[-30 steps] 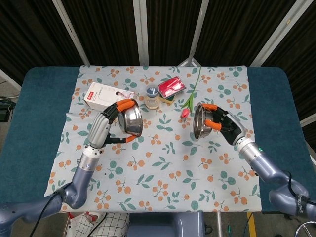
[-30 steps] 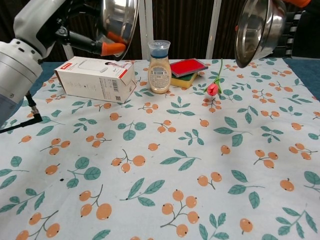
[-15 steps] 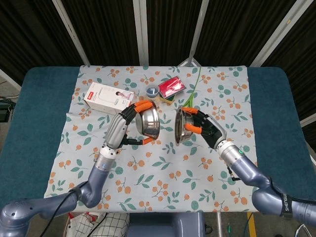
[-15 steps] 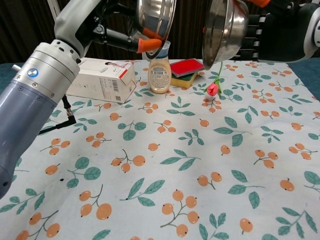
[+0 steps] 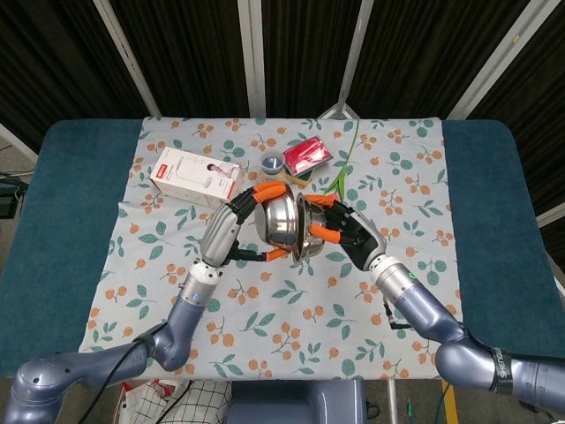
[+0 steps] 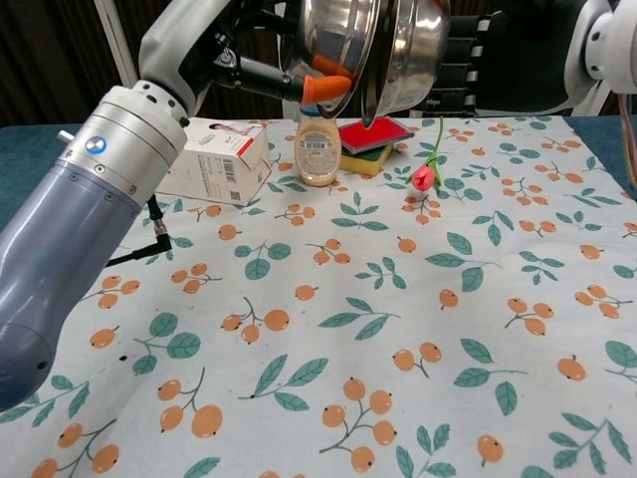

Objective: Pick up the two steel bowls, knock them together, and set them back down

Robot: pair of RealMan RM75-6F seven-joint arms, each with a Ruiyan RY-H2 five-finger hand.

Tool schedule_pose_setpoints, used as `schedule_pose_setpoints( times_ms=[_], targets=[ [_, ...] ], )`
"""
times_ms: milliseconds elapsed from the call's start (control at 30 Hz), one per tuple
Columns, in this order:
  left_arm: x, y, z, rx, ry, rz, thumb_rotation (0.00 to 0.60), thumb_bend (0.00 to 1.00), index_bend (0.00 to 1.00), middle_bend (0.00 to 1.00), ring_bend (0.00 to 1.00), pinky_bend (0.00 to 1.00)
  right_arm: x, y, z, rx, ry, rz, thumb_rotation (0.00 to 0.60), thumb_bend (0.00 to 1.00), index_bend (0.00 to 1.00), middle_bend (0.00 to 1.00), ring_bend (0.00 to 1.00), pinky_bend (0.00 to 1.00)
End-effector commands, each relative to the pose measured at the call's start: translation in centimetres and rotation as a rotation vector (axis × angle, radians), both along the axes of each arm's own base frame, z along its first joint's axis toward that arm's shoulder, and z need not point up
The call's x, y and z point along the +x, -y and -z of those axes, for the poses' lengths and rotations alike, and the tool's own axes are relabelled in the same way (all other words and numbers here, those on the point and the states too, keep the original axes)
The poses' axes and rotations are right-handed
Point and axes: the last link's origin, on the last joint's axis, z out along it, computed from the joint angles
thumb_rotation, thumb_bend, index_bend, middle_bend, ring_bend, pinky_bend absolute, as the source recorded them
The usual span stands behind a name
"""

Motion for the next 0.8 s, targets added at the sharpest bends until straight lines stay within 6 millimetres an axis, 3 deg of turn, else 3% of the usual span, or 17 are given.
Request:
schedule_pose_setpoints(
  times_ms=[33,500,800],
  targets=[
    [0.4,-0.1,0.4,-0.012,0.012,0.011,0.600,0.24,0.33,0.50,0.38,0.53,0.1,-0.2,-0.1,0.000,0.004,0.002,0.600,0.59,0.97,0.90,1.00,1.00],
    [1.1,-0.9,1.3,0.026,0.005,0.007,0.600,0.24,0.33,0.50,0.38,0.52,-0.4,-0.6,-0.9,-0.007,-0.008,0.014,0.600,0.59,0.97,0.90,1.00,1.00],
    [1.5,-1.2,1.8,-0.002,-0.029,-0.008,0.600,0.24,0.32,0.50,0.38,0.52,-0.4,-0.9,-0.3,0.027,0.000,0.006,0.600,0.59,0.97,0.90,1.00,1.00]
  ],
)
